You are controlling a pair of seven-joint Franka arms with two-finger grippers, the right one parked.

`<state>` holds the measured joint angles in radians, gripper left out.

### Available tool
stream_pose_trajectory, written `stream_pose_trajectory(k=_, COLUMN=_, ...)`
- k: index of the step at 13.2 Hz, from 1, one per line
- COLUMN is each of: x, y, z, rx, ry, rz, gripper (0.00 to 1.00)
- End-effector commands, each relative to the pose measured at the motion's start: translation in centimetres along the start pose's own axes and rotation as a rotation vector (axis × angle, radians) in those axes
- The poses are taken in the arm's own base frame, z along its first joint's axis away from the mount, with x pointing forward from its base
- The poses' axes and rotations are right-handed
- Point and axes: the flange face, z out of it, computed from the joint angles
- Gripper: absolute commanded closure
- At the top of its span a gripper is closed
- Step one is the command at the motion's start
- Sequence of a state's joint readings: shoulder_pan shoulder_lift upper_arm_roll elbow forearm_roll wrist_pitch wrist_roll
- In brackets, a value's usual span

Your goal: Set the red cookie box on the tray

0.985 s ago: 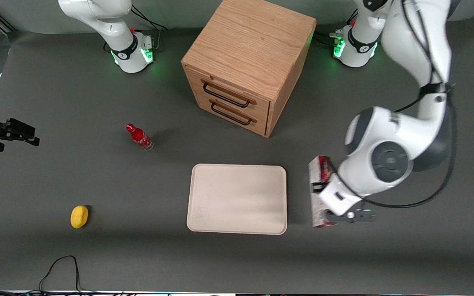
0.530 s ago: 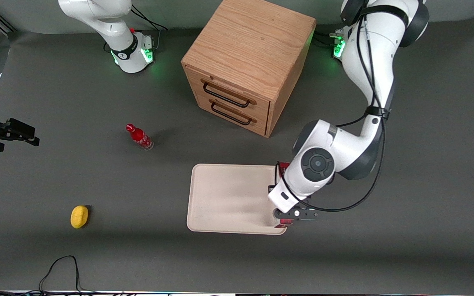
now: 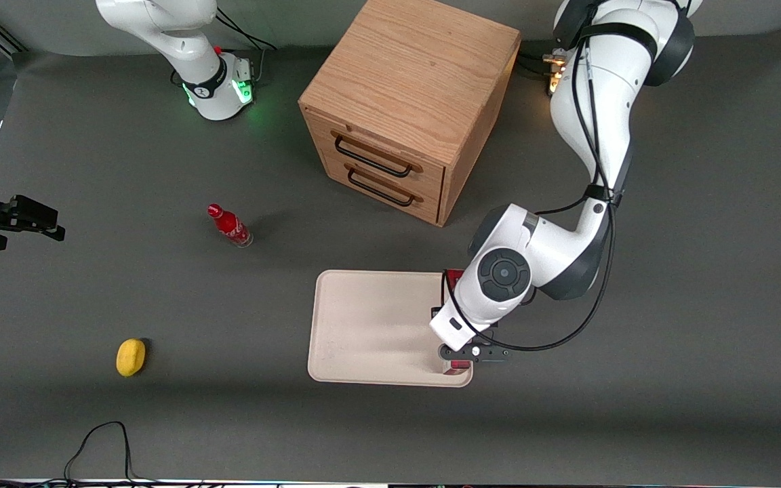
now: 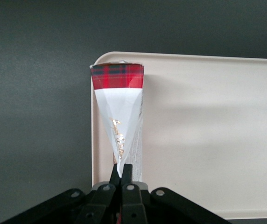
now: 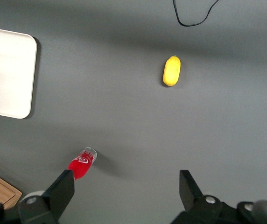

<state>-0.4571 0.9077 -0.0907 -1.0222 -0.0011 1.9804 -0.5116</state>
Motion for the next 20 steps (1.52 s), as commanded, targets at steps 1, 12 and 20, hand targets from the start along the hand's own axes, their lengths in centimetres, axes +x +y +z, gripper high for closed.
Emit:
stream_pose_trajectory(k=1, x=-0.2, y=0.5, z=0.3, rx=0.026, ry=0.011, rz=-0.005, gripper=1.0)
stream_pose_trajectory(k=12, x=-0.5, y=-2.8, z=-4.4, rx=0.08, ry=-0.043, rz=-0.013, gripper=0.0)
stream_pose_trajectory(k=20, x=-8.5, y=-20.8, z=-18.1, rx=0.121, ry=-0.116, rz=0.012, gripper=0.02)
